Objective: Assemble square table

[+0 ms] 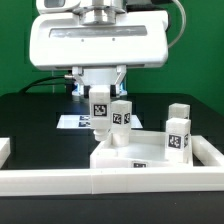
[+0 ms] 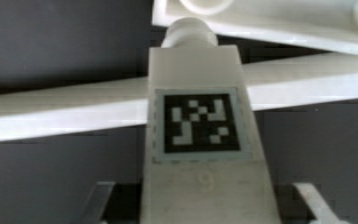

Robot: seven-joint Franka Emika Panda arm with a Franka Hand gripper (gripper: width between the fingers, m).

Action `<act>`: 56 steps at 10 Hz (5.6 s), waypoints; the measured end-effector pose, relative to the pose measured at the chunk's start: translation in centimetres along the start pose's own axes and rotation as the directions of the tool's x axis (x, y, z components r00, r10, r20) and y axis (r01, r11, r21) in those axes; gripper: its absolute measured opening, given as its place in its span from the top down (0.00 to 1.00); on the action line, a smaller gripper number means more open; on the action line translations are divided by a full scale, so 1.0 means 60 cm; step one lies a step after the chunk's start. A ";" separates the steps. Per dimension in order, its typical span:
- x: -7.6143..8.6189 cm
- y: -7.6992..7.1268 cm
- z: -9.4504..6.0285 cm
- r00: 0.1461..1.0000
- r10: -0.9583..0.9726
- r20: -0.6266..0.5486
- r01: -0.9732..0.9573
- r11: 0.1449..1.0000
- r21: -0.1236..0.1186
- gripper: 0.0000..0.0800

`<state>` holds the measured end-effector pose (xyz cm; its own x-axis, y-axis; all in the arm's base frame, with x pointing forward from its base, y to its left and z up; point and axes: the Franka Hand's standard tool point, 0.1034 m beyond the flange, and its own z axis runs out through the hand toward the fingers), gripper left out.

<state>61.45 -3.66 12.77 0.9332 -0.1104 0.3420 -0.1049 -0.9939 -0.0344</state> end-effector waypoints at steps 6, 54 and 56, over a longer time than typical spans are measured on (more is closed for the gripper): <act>0.002 0.022 -0.004 0.985 -0.031 -0.169 0.018 0.997 -0.078 0.64; -0.051 0.010 0.022 0.981 -0.054 -0.187 0.035 0.994 -0.102 0.19; -0.051 0.004 0.021 0.986 -0.046 -0.160 0.032 0.996 -0.087 0.19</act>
Offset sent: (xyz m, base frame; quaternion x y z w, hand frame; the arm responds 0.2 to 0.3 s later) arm 0.0000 0.0000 0.0000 0.0000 0.0650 0.0000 0.9979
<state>59.04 -3.55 10.53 0.8702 -0.0626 0.4887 -0.1044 -0.9928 0.0587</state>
